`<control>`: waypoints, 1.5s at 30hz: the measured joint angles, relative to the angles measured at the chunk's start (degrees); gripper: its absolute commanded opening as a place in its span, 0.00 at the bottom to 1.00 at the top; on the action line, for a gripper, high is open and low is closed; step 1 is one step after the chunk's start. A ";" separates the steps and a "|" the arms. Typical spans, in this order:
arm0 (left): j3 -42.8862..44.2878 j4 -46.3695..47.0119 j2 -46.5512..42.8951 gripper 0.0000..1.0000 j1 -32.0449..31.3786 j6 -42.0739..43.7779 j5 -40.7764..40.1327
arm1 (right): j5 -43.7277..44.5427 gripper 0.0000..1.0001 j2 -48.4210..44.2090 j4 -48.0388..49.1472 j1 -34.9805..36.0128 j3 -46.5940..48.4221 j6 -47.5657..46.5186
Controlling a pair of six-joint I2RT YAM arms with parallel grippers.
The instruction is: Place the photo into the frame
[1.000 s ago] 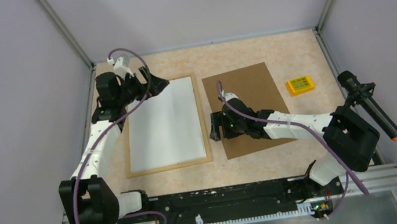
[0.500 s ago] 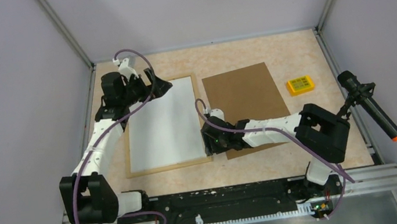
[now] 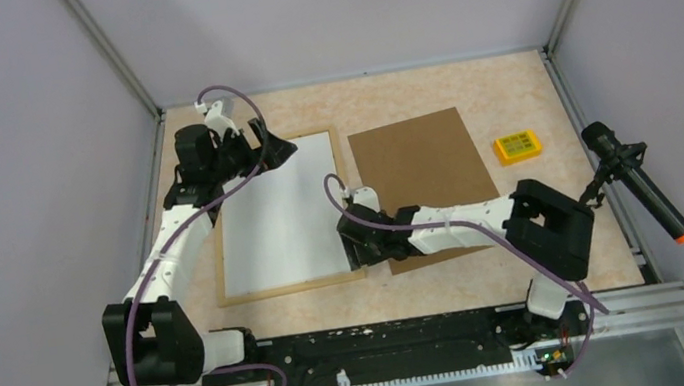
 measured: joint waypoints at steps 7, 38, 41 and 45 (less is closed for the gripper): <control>0.00 -0.11 0.11 0.99 -1.25 -0.04 0.37 | 1.66 0.87 -19.02 -4.42 0.04 -3.37 -4.79; -10.78 5.53 13.77 0.98 -48.30 -16.85 -23.74 | -5.31 0.89 -23.15 -4.68 -51.71 -17.92 -15.39; -10.54 5.64 15.58 0.98 -48.33 -17.77 -26.34 | -4.59 0.89 -21.18 -3.58 -51.91 -17.92 -15.87; -9.81 5.66 17.66 0.99 -48.35 -18.60 -28.35 | -4.22 0.89 -19.04 -2.21 -53.05 -17.92 -16.61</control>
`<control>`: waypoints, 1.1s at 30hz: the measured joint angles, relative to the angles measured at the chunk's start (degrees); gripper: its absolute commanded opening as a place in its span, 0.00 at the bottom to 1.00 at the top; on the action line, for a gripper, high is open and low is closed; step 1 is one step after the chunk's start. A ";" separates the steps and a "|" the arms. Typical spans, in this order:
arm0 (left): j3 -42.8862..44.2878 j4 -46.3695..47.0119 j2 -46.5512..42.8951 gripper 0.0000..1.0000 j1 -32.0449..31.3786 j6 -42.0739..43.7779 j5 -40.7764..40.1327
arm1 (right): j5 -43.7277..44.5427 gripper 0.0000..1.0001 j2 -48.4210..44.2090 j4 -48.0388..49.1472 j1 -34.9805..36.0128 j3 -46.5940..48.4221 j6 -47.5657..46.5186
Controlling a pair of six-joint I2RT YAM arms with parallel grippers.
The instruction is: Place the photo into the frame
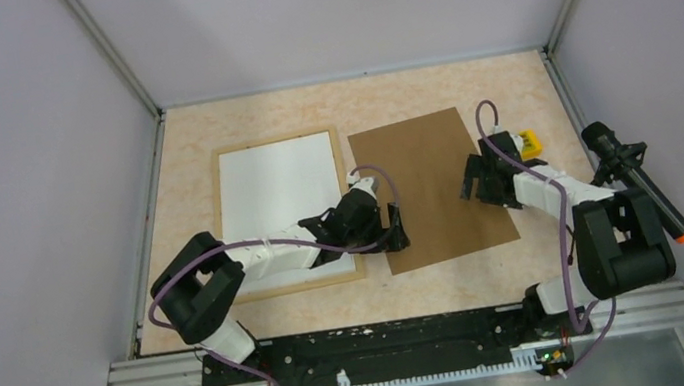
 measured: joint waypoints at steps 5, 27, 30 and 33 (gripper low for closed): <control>0.11 0.17 0.72 0.99 -0.11 -0.92 -3.19 | 1.53 0.90 2.58 0.76 -1.73 0.55 -1.38; 1.79 4.92 4.59 0.99 0.87 -2.69 -0.33 | -7.80 0.80 0.85 11.54 -4.92 -3.32 -3.52; 1.79 4.90 4.57 0.99 1.62 -2.67 1.44 | -8.83 0.78 0.48 13.16 -5.33 -4.22 -3.93; 2.40 3.41 4.46 0.99 2.03 -2.19 3.10 | -9.75 0.77 0.00 15.23 -5.44 -5.35 -4.44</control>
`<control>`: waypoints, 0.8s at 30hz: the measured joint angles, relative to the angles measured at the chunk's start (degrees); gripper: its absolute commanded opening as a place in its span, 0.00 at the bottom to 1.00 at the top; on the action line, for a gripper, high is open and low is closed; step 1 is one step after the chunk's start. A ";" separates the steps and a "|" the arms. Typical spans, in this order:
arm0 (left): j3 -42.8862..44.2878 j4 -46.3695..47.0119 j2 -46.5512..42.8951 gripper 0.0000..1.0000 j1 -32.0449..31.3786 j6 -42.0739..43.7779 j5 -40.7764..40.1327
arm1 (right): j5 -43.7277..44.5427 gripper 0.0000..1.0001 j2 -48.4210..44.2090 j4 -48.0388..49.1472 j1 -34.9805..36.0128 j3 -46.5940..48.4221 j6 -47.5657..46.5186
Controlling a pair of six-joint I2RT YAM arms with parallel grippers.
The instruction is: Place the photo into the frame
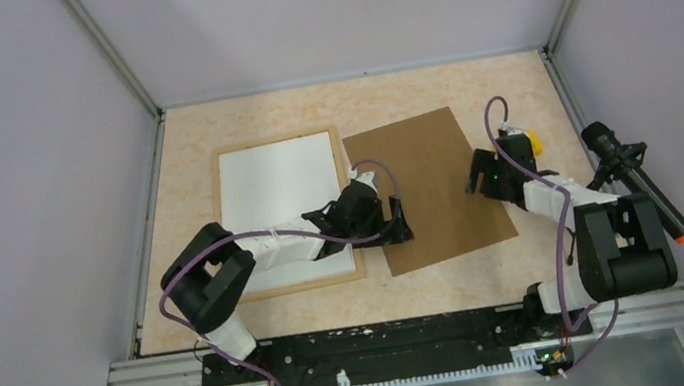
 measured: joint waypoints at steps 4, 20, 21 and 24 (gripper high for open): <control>1.38 -3.87 -0.37 0.99 -0.02 0.85 2.01 | -2.78 0.77 -1.73 3.15 -0.28 -2.60 0.07; 3.50 -1.81 -11.43 0.99 -0.70 4.13 5.57 | -15.06 0.77 -6.97 1.86 0.66 -6.69 4.46; 3.32 -1.97 -11.43 0.99 -0.70 4.48 5.64 | -14.95 0.76 -7.19 1.49 0.76 -6.69 4.48; 1.77 -2.01 -11.43 0.99 -0.70 5.42 6.56 | -14.62 0.75 -7.82 0.17 1.36 -6.69 4.48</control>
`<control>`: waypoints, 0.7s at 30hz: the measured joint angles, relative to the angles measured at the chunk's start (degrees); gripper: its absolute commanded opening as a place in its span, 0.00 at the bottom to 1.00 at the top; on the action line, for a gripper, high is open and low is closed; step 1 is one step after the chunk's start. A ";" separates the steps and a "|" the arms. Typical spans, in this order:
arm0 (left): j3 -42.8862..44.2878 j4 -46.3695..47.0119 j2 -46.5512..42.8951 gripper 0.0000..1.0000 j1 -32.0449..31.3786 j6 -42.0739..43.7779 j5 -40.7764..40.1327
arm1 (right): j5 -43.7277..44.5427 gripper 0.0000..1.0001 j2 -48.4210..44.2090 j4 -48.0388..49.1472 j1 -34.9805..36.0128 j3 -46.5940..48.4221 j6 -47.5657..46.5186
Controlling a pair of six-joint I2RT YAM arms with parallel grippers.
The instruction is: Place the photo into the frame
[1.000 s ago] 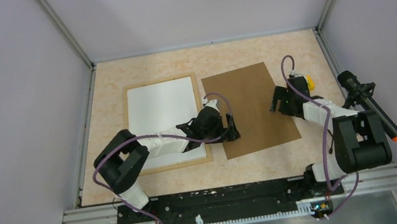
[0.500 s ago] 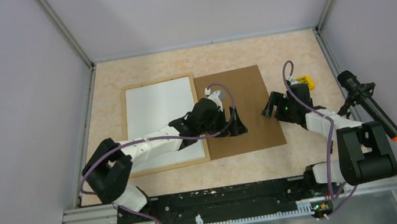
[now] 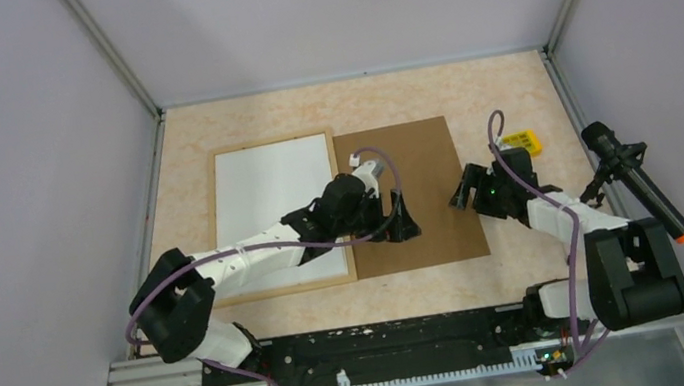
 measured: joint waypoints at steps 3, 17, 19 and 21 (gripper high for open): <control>-2.73 -0.07 0.02 0.99 0.00 0.39 0.59 | 1.77 0.75 -0.76 -1.57 1.53 0.02 0.02; -4.94 -9.07 4.79 0.99 0.00 2.23 -10.29 | 6.80 0.78 -3.58 -8.68 3.72 0.46 0.11; -4.92 -9.44 4.79 0.99 0.00 2.29 -12.11 | 6.80 0.78 -3.58 -8.68 3.74 0.48 0.09; -4.92 -9.90 4.74 0.99 -0.02 2.29 -13.62 | 6.82 0.79 -3.58 -8.68 3.74 0.50 0.09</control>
